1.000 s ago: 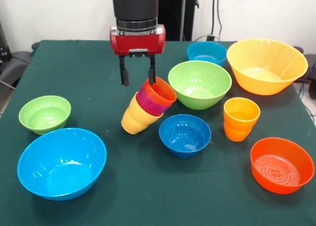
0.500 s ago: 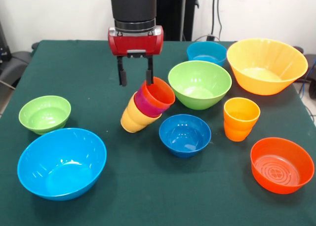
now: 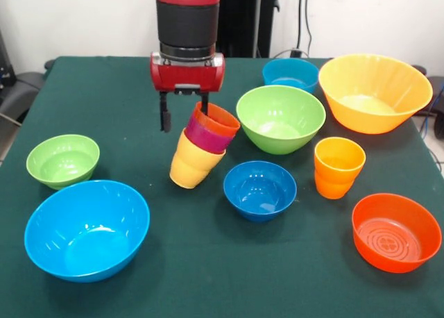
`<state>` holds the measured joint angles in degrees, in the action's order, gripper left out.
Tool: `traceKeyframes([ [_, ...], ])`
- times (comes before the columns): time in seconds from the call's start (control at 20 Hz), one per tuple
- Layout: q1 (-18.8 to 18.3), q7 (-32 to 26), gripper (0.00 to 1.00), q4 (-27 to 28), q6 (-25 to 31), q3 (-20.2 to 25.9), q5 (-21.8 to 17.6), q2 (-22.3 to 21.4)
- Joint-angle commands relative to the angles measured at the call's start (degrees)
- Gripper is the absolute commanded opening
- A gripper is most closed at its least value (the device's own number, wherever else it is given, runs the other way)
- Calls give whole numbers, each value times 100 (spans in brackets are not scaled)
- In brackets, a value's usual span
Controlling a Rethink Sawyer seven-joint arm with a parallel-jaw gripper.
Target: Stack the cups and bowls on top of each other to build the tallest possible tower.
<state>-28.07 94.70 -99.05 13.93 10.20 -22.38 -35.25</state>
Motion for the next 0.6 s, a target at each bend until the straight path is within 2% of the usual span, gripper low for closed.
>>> traceKeyframes([
  [0.05,386,712,100,322,-587,-356,-409,626],
  [0.4,425,546,100,217,-613,-376,-210,536],
  [0.6,329,406,100,265,-373,-305,-162,346],
])
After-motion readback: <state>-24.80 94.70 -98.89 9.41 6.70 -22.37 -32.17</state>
